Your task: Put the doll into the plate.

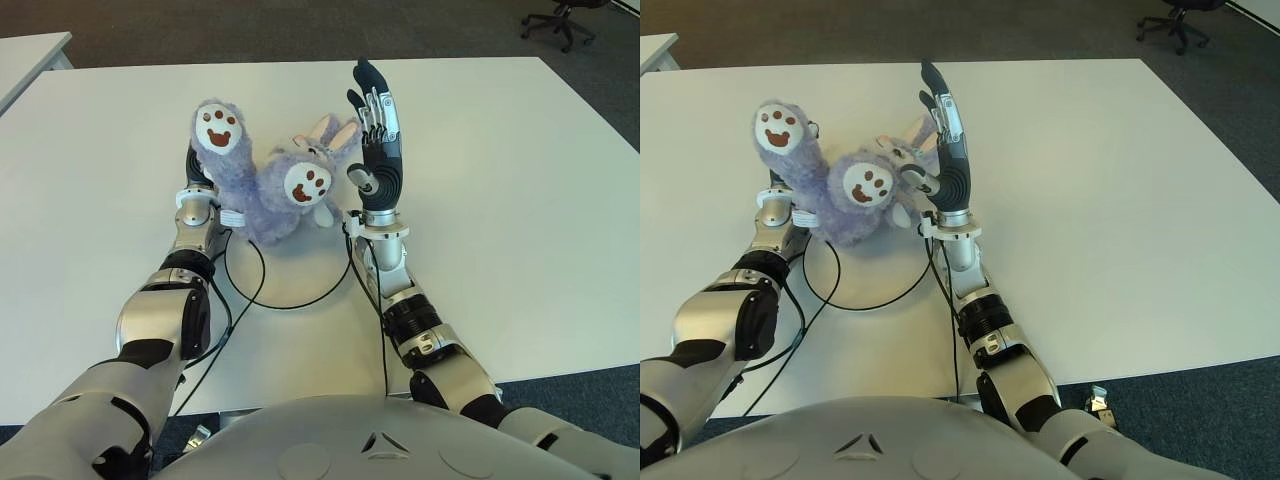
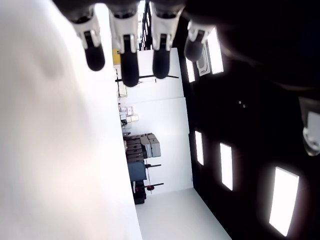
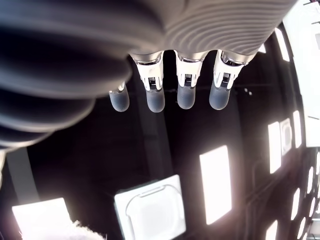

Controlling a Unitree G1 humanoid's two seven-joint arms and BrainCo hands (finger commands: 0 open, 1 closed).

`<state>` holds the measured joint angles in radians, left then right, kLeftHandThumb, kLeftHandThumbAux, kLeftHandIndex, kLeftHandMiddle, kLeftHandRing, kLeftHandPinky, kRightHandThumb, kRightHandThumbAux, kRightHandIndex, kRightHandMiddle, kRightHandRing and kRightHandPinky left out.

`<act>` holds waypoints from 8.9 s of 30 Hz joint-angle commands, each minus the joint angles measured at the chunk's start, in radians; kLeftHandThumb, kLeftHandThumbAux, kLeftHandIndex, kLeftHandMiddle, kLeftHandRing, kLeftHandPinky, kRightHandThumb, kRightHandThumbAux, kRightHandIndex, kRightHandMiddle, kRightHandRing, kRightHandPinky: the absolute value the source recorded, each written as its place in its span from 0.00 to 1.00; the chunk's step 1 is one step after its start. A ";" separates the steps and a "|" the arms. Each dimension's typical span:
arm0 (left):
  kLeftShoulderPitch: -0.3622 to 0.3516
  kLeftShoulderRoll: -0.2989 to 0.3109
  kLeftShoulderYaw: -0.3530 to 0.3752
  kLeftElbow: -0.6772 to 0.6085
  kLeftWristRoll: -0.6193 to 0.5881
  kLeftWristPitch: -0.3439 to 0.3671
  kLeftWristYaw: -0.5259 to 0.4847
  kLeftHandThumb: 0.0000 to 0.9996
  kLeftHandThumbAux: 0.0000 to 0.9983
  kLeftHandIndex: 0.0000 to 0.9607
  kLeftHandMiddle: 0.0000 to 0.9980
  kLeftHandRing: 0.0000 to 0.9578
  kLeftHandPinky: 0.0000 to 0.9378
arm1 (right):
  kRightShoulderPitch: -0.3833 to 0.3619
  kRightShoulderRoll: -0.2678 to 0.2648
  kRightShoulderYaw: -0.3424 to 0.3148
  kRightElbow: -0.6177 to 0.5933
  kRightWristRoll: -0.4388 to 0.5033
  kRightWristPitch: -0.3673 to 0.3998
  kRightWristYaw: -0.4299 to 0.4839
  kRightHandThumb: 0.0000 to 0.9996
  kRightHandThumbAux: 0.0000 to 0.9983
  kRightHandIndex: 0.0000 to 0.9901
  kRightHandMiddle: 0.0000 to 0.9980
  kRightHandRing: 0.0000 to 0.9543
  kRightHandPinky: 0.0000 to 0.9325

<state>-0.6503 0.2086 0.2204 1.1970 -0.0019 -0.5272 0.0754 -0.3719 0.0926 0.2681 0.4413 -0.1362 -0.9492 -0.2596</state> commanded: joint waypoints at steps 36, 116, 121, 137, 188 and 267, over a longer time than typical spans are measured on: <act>0.109 -0.004 0.016 0.069 -0.020 0.048 -0.032 0.00 0.39 0.00 0.16 0.20 0.20 | 0.085 0.039 -0.126 0.145 0.011 0.083 -0.044 0.00 0.46 0.01 0.01 0.00 0.00; 0.109 0.013 0.044 0.079 -0.036 0.051 -0.054 0.00 0.42 0.00 0.15 0.18 0.17 | -0.111 -0.027 -0.294 0.398 0.018 0.019 -0.107 0.00 0.44 0.00 0.03 0.02 0.04; 0.109 0.014 0.044 0.079 -0.036 0.052 -0.052 0.00 0.43 0.00 0.16 0.19 0.15 | -0.126 -0.032 -0.313 0.415 0.039 0.029 -0.086 0.00 0.45 0.00 0.03 0.03 0.05; 0.112 0.022 0.034 0.080 -0.028 0.043 -0.057 0.00 0.42 0.00 0.16 0.20 0.11 | -0.207 -0.060 -0.403 0.549 0.127 0.055 -0.001 0.00 0.49 0.02 0.05 0.05 0.05; 0.112 0.031 0.036 0.075 -0.035 0.043 -0.064 0.00 0.41 0.01 0.16 0.18 0.12 | -0.351 -0.127 -0.496 0.827 0.139 0.249 -0.066 0.00 0.50 0.07 0.06 0.04 0.05; 0.095 -0.024 -0.003 0.078 -0.017 0.046 -0.043 0.00 0.37 0.01 0.16 0.21 0.18 | -0.380 -0.188 -0.397 0.892 0.090 0.746 0.213 0.05 0.71 0.06 0.08 0.07 0.10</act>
<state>-0.6320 0.2289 0.2204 1.2187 -0.0200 -0.5253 0.0129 -0.8340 -0.1170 -0.1275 1.2579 -0.0459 -0.3357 -0.0612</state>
